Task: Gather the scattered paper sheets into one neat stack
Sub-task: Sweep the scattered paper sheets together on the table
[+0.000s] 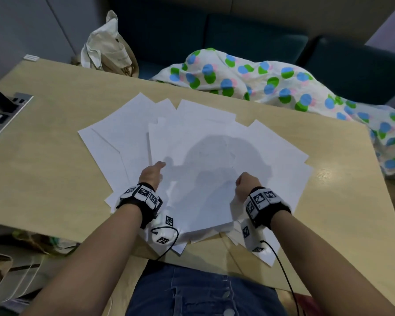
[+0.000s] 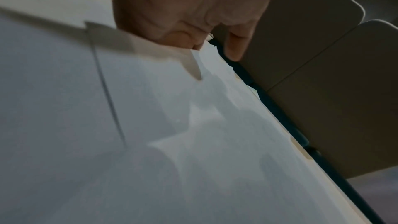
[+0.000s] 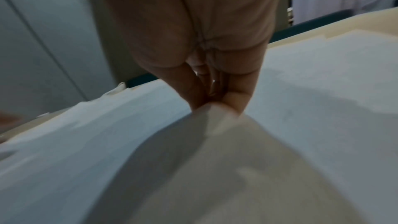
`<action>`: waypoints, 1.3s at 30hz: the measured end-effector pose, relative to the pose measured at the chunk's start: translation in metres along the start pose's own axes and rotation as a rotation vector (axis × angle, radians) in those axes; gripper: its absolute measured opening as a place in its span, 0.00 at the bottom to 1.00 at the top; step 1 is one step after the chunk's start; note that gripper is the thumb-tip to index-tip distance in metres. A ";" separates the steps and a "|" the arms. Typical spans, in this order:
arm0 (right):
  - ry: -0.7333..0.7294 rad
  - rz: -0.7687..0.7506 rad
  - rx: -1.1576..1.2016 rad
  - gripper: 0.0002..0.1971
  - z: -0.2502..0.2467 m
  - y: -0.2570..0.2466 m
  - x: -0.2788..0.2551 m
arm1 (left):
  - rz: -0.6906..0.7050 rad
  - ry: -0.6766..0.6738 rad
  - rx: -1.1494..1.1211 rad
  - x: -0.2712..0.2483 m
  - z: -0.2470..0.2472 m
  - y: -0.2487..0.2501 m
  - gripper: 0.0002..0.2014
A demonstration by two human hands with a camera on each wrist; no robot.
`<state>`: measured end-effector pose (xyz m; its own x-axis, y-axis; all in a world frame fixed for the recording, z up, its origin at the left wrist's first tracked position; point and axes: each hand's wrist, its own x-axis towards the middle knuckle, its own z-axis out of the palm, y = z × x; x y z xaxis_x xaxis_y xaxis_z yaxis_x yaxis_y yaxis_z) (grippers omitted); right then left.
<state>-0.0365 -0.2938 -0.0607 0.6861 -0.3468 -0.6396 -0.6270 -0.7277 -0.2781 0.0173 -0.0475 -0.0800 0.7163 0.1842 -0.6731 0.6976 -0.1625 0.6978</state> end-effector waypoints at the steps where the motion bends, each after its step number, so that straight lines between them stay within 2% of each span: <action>1: -0.043 0.009 0.032 0.12 0.008 -0.001 -0.003 | -0.007 0.006 0.050 0.000 0.000 0.000 0.29; 2: -0.074 -0.012 0.055 0.16 0.015 -0.003 -0.005 | -0.007 0.014 0.124 -0.001 0.000 0.000 0.32; 4: -0.079 -0.050 0.052 0.17 0.019 -0.003 -0.006 | 0.016 0.024 0.283 -0.002 0.001 0.000 0.24; 6: 0.032 -0.028 0.091 0.18 0.011 0.004 0.001 | 0.028 0.027 0.366 -0.005 0.001 0.002 0.18; 8: 0.221 0.135 0.143 0.27 -0.003 0.024 0.007 | 0.044 0.032 0.417 -0.009 0.002 0.004 0.24; 9: 0.284 0.263 0.188 0.33 -0.012 0.036 0.010 | 0.053 0.038 0.440 -0.010 0.003 0.004 0.26; 11: 0.303 0.390 0.349 0.41 -0.024 0.052 0.001 | 0.072 0.056 0.469 -0.013 0.004 0.005 0.26; 12: 0.248 0.390 0.312 0.39 -0.028 0.055 -0.007 | 0.087 0.055 0.487 -0.014 0.005 0.006 0.24; 14: 0.116 0.324 -0.065 0.33 -0.028 0.053 -0.017 | 0.087 0.055 0.511 -0.012 0.005 0.004 0.23; 15: 0.121 0.272 -0.209 0.32 -0.023 0.048 -0.020 | 0.090 0.057 0.522 -0.010 0.006 0.002 0.22; 16: 0.147 0.214 -0.264 0.31 -0.017 0.045 -0.018 | 0.104 0.058 0.523 -0.010 0.006 0.001 0.20; 18: 0.146 0.190 -0.290 0.28 -0.008 0.045 -0.006 | 0.124 0.069 0.523 -0.007 0.006 -0.001 0.12; 21: 0.241 0.265 0.300 0.22 -0.017 0.049 -0.004 | 0.146 0.076 0.526 -0.008 0.006 -0.004 0.10; 23: 0.292 0.258 0.268 0.19 -0.029 0.056 -0.009 | 0.161 0.089 0.537 -0.009 0.007 -0.004 0.11; 24: 0.285 0.236 0.162 0.15 -0.035 0.064 -0.013 | 0.177 0.094 0.542 -0.010 0.007 -0.004 0.12; 27: 0.206 0.321 0.149 0.07 -0.041 0.076 -0.024 | 0.176 0.100 0.545 -0.010 0.007 -0.003 0.17; 28: 0.232 0.298 0.135 0.03 -0.037 0.083 -0.023 | 0.176 0.099 0.552 -0.010 0.007 -0.003 0.17; 30: 0.222 0.321 0.219 0.09 -0.034 0.086 -0.023 | 0.167 0.090 0.557 -0.010 0.006 -0.004 0.17; 32: 0.206 0.284 0.394 0.07 -0.035 0.077 -0.026 | 0.162 0.089 0.549 -0.008 0.006 -0.005 0.18; 34: 0.214 0.243 0.405 0.12 -0.033 0.072 -0.018 | 0.156 0.092 0.548 -0.008 0.005 -0.006 0.19; 37: 0.161 0.329 0.550 0.18 -0.036 0.059 -0.014 | 0.150 0.094 0.553 -0.006 0.006 -0.007 0.20; 39: 0.140 0.369 0.506 0.19 -0.036 0.056 -0.015 | 0.148 0.095 0.552 -0.005 0.007 -0.007 0.20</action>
<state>-0.0690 -0.3509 -0.0409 0.4120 -0.6197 -0.6680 -0.9043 -0.1881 -0.3833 0.0088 -0.0536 -0.0835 0.8201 0.2033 -0.5349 0.5148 -0.6701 0.5347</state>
